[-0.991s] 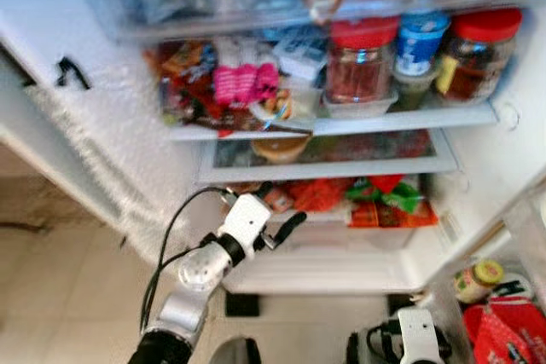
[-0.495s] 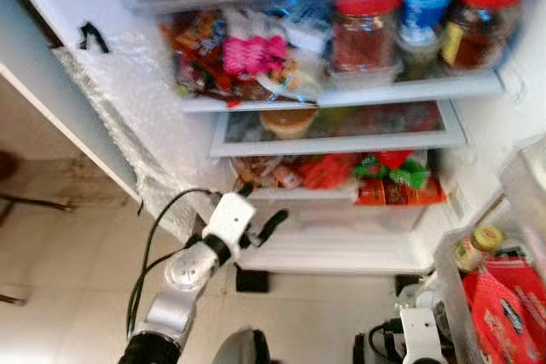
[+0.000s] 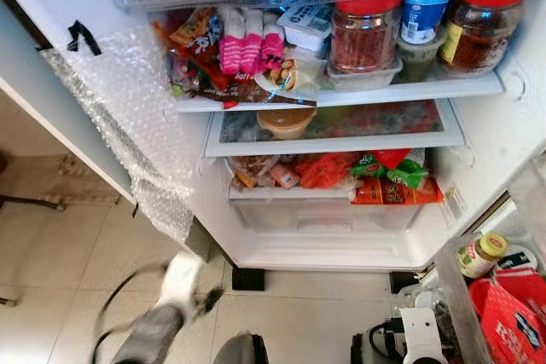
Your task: Restocking fridge
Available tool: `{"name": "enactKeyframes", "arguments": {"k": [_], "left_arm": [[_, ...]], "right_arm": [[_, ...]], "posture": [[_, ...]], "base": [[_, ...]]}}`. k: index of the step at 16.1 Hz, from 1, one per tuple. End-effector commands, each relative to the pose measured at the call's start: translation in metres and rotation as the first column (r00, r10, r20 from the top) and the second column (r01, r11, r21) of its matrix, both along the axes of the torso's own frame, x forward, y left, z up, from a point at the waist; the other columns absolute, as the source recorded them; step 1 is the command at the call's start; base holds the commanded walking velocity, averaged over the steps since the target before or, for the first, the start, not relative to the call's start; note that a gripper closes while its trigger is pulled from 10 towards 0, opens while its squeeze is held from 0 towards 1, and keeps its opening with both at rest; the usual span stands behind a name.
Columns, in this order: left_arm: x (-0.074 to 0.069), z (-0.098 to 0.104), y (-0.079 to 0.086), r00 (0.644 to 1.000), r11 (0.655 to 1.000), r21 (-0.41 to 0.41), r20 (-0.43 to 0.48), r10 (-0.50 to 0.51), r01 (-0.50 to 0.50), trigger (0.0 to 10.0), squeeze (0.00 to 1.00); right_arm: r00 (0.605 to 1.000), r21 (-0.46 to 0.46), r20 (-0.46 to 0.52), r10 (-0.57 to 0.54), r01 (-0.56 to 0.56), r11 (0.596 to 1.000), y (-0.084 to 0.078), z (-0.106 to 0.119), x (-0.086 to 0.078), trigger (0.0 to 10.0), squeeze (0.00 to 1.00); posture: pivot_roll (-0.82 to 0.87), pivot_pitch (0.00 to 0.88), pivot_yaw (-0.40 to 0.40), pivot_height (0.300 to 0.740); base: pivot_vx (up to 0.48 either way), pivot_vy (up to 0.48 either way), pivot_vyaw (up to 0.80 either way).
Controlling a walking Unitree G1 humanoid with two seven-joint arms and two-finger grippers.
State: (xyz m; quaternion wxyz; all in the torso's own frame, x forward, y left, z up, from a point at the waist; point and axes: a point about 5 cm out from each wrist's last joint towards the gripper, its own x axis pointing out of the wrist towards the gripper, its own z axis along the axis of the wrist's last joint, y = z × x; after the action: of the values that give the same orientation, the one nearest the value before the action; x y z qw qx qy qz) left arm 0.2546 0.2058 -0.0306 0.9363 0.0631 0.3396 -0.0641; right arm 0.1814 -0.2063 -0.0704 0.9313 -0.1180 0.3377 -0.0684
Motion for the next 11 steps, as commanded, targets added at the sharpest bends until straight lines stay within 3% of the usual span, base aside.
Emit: {"name": "enactKeyframes", "arguments": {"k": [1,2,6,9,11], "left_arm": [[-0.024,-0.017,0.017,0.992,0.997,0.041,-0.104,0.070,-0.067,10.0,0.00],[-0.031,-0.021,0.021,0.989,0.995,0.067,-0.123,0.085,-0.077,10.0,0.00],[-0.037,-0.027,0.016,0.982,0.993,0.061,-0.156,0.111,-0.103,10.0,0.00],[-0.039,-0.030,0.012,0.984,0.995,0.082,-0.163,0.078,-0.065,10.0,0.00],[-0.041,-0.032,0.011,0.978,0.993,0.083,-0.183,0.103,-0.089,10.0,0.00]], "right_arm": [[0.962,0.037,-0.271,0.014,-0.004,0.999,0.011,-0.032,-0.063,10.0,0.00],[0.963,0.036,-0.269,0.013,-0.004,0.999,0.010,-0.032,-0.062,10.0,0.00],[0.964,0.037,-0.265,0.021,-0.012,0.999,0.011,-0.031,-0.060,10.0,0.00],[0.964,0.039,-0.267,0.022,-0.012,0.999,0.010,-0.031,-0.057,10.0,0.00],[0.965,0.044,-0.263,0.022,-0.010,0.999,0.010,-0.029,-0.051,10.0,0.00]], "posture": [[-0.14,0.178,0.155,0.652],[-0.14,0.179,0.150,0.652],[-0.15,0.166,0.138,0.652],[-0.15,0.138,0.137,0.652],[-0.16,0.077,0.137,0.652]], "base": [[0.000,0.000,0.00],[0.000,0.330,0.00],[0.000,0.372,0.00],[0.000,0.372,0.00],[0.000,0.375,0.00]]}}
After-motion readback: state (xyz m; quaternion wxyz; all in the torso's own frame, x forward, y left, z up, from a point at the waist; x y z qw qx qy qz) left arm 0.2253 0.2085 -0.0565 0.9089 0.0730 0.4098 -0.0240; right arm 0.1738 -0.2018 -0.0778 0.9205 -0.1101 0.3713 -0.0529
